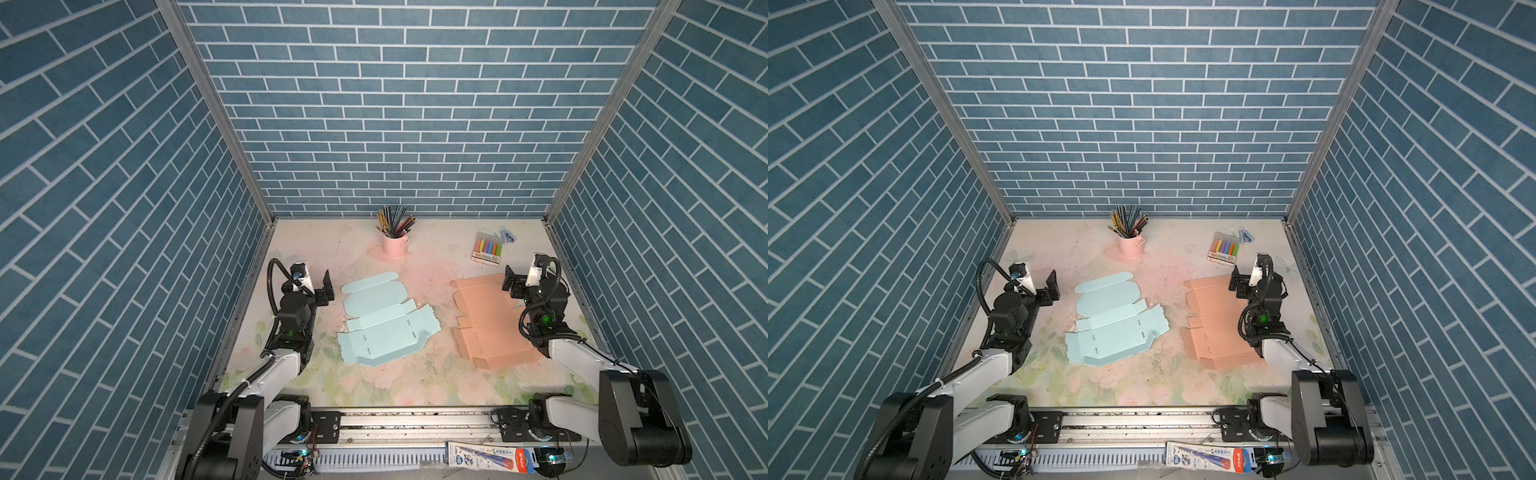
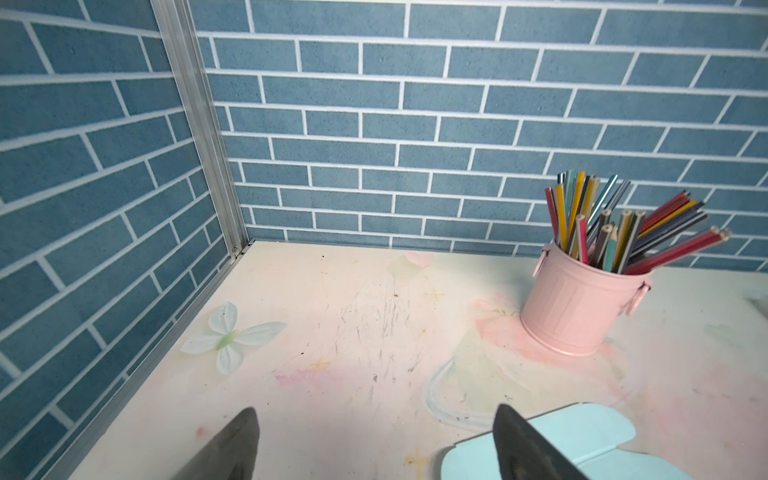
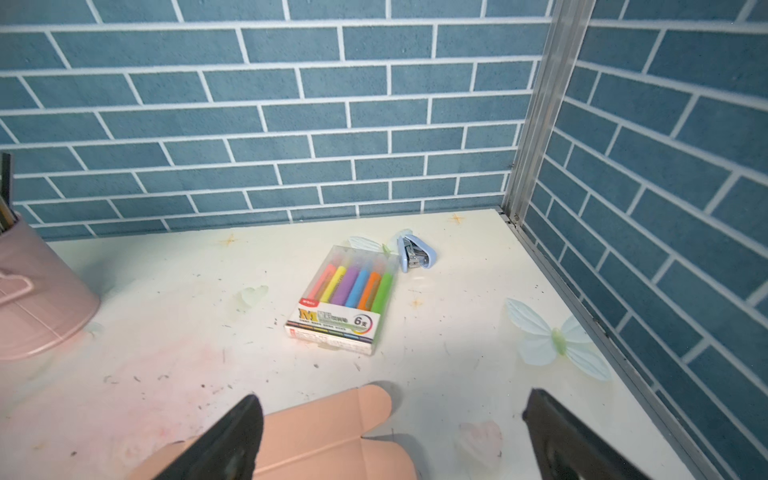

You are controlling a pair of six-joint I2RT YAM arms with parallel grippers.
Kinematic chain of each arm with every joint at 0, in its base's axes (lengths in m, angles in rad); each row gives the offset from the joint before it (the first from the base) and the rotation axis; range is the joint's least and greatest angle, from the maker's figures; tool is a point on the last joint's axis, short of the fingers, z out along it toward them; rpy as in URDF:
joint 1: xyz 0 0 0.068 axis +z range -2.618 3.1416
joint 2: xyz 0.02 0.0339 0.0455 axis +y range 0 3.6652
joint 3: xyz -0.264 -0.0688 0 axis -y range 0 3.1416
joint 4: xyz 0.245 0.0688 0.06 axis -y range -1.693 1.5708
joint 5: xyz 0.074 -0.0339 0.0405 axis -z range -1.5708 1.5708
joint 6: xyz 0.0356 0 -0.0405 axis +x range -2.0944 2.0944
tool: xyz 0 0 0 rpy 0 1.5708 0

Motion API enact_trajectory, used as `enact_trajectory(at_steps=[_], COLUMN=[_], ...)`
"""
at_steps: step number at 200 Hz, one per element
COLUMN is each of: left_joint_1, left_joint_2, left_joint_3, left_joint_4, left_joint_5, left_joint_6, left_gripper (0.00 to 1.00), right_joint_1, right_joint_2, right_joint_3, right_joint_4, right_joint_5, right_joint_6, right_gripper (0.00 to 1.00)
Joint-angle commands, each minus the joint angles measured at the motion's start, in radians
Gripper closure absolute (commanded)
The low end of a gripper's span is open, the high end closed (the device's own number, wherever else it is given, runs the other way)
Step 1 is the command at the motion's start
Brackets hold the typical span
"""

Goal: Fold the paper box

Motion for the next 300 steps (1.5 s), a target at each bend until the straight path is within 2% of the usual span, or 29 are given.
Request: enact_trajectory(at_steps=[1,19,40,62,89,105,138,177,223,267,284,300], left_joint_1=[-0.034,-0.069,-0.124,-0.224,-0.319,-0.369,-0.414,-0.449,-0.482,-0.489,-0.49,-0.489], left_joint_2=[-0.042,-0.039,-0.008,0.022,0.044,0.065,0.134,0.152,0.121,0.062,0.045,0.038], left_joint_3=[0.079,0.122,0.168,0.203,0.211,0.224,0.223,0.185,0.123,0.075,0.07,0.071], left_joint_4=[-0.223,-0.322,-0.423,-0.476,-0.494,-0.524,-0.519,-0.502,-0.444,-0.431,-0.442,-0.455], left_joint_5=[0.018,0.063,0.129,0.158,0.223,0.224,0.262,0.291,0.315,0.319,0.317,0.315], left_joint_6=[-0.165,-0.248,-0.328,-0.34,-0.341,-0.331,-0.32,-0.312,-0.333,-0.352,-0.352,-0.357], left_gripper=[0.11,0.12,0.12,0.12,0.12,0.12,0.11,0.12,0.12,0.12,0.12,0.12], right_joint_1=[0.043,0.093,0.166,0.239,0.353,0.411,0.514,0.64,0.653,0.645,0.634,0.618], right_joint_2=[-0.043,-0.05,-0.026,-0.022,-0.034,-0.027,-0.03,-0.017,0.096,0.205,0.232,0.24], right_joint_3=[0.092,0.138,0.207,0.252,0.234,0.227,0.201,0.168,0.171,0.214,0.216,0.203], right_joint_4=[-0.298,-0.401,-0.528,-0.633,-0.681,-0.726,-0.754,-0.75,-0.69,-0.66,-0.638,-0.596], right_joint_5=[0.076,0.057,0.012,-0.06,-0.133,-0.172,-0.282,-0.297,-0.277,-0.3,-0.31,-0.317], right_joint_6=[0.158,0.239,0.258,0.285,0.334,0.358,0.404,0.449,0.437,0.391,0.386,0.382], right_gripper=[0.01,0.01,0.01,0.01,0.01,0.01,0.03,0.04,0.15,0.22,0.27,0.36])
